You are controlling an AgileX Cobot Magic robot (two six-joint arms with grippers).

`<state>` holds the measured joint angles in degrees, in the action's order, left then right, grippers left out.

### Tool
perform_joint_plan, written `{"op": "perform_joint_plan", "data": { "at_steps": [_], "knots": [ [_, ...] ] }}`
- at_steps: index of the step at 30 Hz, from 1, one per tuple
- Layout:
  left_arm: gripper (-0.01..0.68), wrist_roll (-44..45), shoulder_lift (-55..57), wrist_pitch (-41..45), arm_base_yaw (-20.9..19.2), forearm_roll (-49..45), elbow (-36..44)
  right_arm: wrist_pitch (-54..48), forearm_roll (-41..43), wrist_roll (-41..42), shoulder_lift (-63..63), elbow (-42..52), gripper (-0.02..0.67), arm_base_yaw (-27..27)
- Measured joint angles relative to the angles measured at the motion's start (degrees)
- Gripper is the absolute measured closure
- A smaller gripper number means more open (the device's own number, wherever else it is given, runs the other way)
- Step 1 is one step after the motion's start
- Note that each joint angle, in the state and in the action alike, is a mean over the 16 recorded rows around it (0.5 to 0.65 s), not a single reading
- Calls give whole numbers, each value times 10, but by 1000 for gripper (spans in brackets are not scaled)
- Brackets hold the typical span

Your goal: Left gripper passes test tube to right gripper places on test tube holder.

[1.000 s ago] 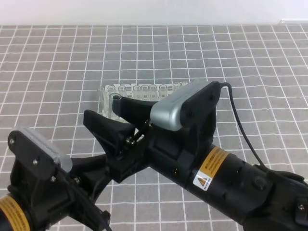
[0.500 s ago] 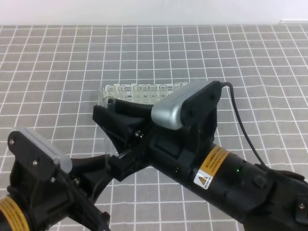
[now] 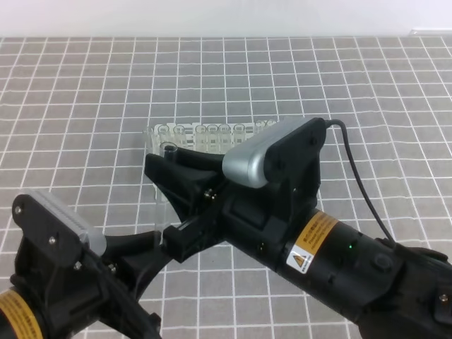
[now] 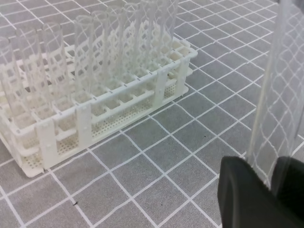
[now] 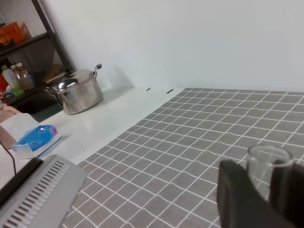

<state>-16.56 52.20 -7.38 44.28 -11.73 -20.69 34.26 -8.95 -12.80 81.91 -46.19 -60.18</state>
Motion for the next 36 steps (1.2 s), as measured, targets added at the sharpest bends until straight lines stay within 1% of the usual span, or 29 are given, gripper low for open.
{"op": "perform_joint_plan", "data": {
  "at_steps": [1,5,10,12,14,16,18,20,22,26,29,32,34,36],
  "knots": [
    [605,0,0,2,0,-1,0,-1,0,0,0,0,537,0],
    [545,-1,0,8,0,-3,0,-1,-2,1,0,0,539,-1],
    [424,-4,0,17,0,-7,0,-2,-15,14,0,0,541,-2],
    [366,-6,0,22,0,-8,0,-4,-27,27,0,0,542,-2],
    [323,-9,-4,27,0,-8,0,-8,-43,43,-1,0,543,-3],
    [292,-12,-13,33,0,-8,0,-15,-61,63,-3,0,543,-3],
    [283,-15,-27,42,0,-9,0,-24,-81,87,-6,0,544,-4],
    [300,-19,-48,55,0,-9,0,-37,-101,113,-10,0,544,-4],
    [338,-22,-75,73,0,-8,0,-50,-123,140,-15,1,544,-4],
    [450,-25,-155,125,0,-9,-1,-78,-160,188,-26,5,544,-4],
    [537,-27,-230,176,0,-9,-1,-95,-182,215,-35,11,544,-3],
    [610,-26,-312,232,0,-9,-1,-108,-198,236,-42,16,545,-2],
    [643,-26,-364,269,0,-8,1,-114,-209,249,-45,19,545,-2],
    [661,-26,-410,299,0,-6,4,-116,-219,260,-47,23,545,-1]
  ]
}}
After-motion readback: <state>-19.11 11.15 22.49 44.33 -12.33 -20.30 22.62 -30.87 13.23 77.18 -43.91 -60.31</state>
